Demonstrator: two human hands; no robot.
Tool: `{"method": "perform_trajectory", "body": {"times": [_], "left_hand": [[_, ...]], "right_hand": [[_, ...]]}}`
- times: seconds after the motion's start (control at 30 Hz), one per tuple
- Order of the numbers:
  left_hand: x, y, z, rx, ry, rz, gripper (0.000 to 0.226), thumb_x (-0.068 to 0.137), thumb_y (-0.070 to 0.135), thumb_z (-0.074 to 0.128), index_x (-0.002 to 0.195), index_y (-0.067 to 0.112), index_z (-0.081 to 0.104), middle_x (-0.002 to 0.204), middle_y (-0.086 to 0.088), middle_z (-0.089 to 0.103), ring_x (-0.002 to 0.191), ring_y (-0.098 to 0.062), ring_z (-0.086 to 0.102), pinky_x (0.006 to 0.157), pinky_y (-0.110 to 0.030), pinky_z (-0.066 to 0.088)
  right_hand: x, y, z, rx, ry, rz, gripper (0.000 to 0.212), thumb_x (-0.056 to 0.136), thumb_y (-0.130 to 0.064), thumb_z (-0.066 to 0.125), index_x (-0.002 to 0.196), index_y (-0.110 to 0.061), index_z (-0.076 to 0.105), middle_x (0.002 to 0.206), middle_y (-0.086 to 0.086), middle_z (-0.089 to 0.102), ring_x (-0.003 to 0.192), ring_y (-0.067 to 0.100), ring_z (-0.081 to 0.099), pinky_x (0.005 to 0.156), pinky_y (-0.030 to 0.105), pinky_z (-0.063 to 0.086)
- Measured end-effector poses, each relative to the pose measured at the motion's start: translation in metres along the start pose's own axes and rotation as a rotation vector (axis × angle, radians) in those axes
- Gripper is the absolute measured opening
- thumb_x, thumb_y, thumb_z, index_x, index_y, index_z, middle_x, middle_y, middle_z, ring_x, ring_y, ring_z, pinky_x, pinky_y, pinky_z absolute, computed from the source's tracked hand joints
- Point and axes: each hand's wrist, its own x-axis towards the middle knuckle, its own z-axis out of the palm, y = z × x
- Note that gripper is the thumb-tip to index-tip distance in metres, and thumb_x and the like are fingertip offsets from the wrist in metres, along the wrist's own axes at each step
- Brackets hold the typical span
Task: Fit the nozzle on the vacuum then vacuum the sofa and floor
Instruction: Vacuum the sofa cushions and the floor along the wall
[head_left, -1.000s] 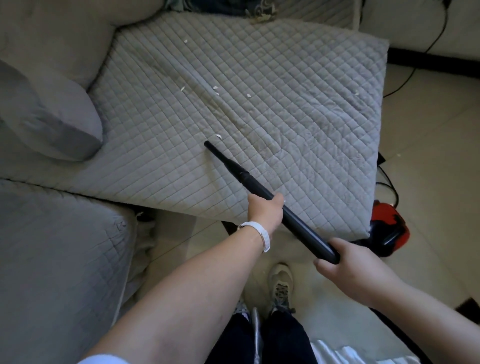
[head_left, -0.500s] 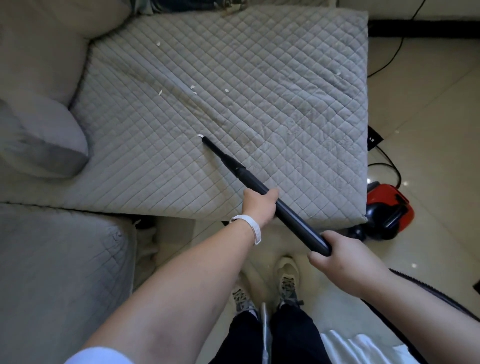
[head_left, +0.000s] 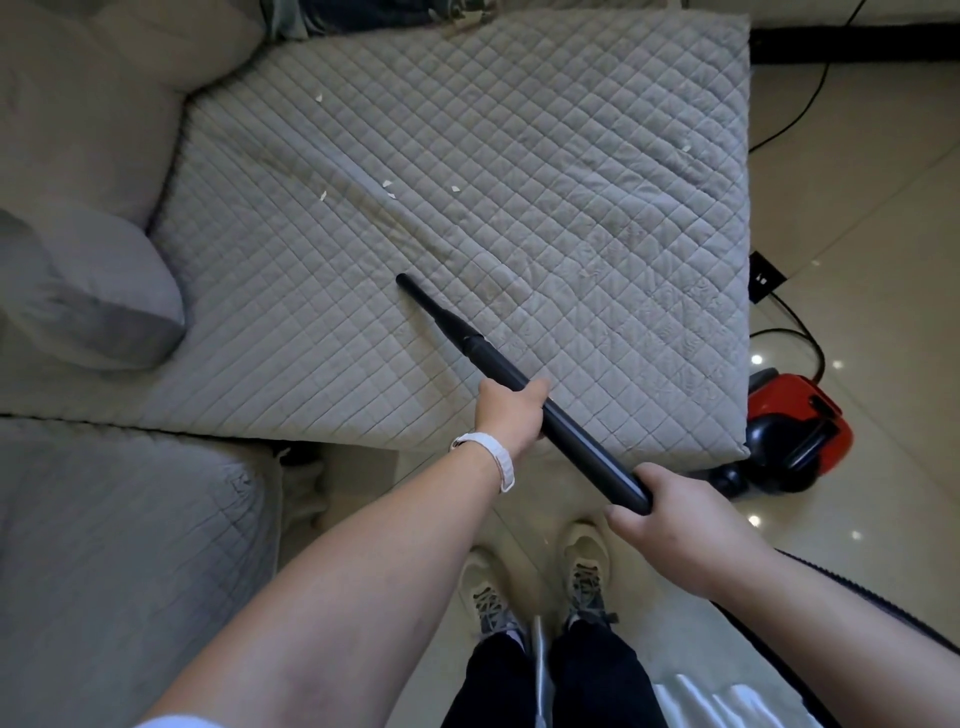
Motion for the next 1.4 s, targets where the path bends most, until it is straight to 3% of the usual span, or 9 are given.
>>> {"method": "perform_trajectory", "body": {"times": [0.27, 0.53, 0.73, 0.87, 1.03, 1.3, 1.4], "left_hand": [[0.007, 0.014, 0.017, -0.011, -0.010, 0.039, 0.045, 0.084, 0.032, 0.068, 0.116, 0.006, 0.049, 0.109, -0.014, 0.066, 0.087, -0.025, 0.070, 0.059, -0.032, 0.061], [0.006, 0.043, 0.053, -0.010, -0.031, 0.072, 0.040, 0.090, 0.029, 0.067, 0.118, 0.007, 0.048, 0.104, -0.009, 0.063, 0.088, -0.022, 0.068, 0.074, -0.041, 0.064], [0.009, 0.062, 0.076, -0.013, -0.044, 0.082, 0.039, 0.089, 0.026, 0.068, 0.117, 0.006, 0.050, 0.108, -0.013, 0.066, 0.089, -0.024, 0.070, 0.062, -0.033, 0.062], [0.016, 0.069, 0.087, -0.032, -0.060, 0.064, 0.035, 0.091, 0.022, 0.066, 0.117, 0.006, 0.048, 0.102, -0.010, 0.065, 0.082, -0.022, 0.068, 0.057, -0.030, 0.059], [0.030, 0.070, 0.085, -0.012, -0.058, 0.071, 0.038, 0.091, 0.023, 0.068, 0.119, 0.005, 0.048, 0.109, -0.014, 0.066, 0.093, -0.027, 0.070, 0.066, -0.036, 0.063], [0.046, 0.080, 0.068, 0.008, -0.052, 0.112, 0.036, 0.089, 0.025, 0.069, 0.113, 0.007, 0.049, 0.101, -0.010, 0.065, 0.083, -0.021, 0.068, 0.066, -0.036, 0.062], [0.052, 0.085, 0.061, 0.007, -0.064, 0.105, 0.040, 0.088, 0.029, 0.070, 0.115, 0.008, 0.049, 0.106, -0.011, 0.065, 0.088, -0.024, 0.070, 0.072, -0.041, 0.064]], "right_hand": [[0.010, 0.006, -0.017, 0.020, 0.014, -0.014, 0.018, 0.088, -0.045, 0.061, 0.090, -0.028, 0.055, 0.070, -0.003, 0.065, 0.060, 0.015, 0.064, 0.054, 0.034, 0.052], [0.024, 0.025, -0.043, 0.048, 0.062, 0.003, 0.022, 0.087, -0.049, 0.060, 0.094, -0.029, 0.057, 0.071, -0.002, 0.064, 0.063, 0.015, 0.063, 0.055, 0.033, 0.052], [0.034, 0.037, -0.060, 0.064, 0.074, -0.007, 0.021, 0.088, -0.050, 0.060, 0.096, -0.031, 0.057, 0.072, -0.004, 0.064, 0.065, 0.013, 0.062, 0.050, 0.029, 0.042], [0.045, 0.040, -0.063, 0.059, 0.089, 0.005, 0.022, 0.088, -0.051, 0.060, 0.098, -0.032, 0.056, 0.072, -0.005, 0.063, 0.064, 0.012, 0.062, 0.050, 0.029, 0.042], [0.056, 0.035, -0.060, 0.065, 0.079, 0.025, 0.023, 0.088, -0.053, 0.059, 0.093, -0.031, 0.054, 0.071, -0.003, 0.064, 0.064, 0.015, 0.062, 0.050, 0.029, 0.041], [0.062, 0.009, -0.058, 0.075, 0.096, 0.039, 0.023, 0.089, -0.052, 0.059, 0.093, -0.030, 0.054, 0.073, -0.007, 0.062, 0.066, 0.011, 0.059, 0.050, 0.029, 0.039], [0.064, -0.002, -0.060, 0.074, 0.091, 0.042, 0.024, 0.089, -0.053, 0.058, 0.096, -0.030, 0.055, 0.073, -0.006, 0.063, 0.066, 0.012, 0.060, 0.049, 0.028, 0.037]]}}
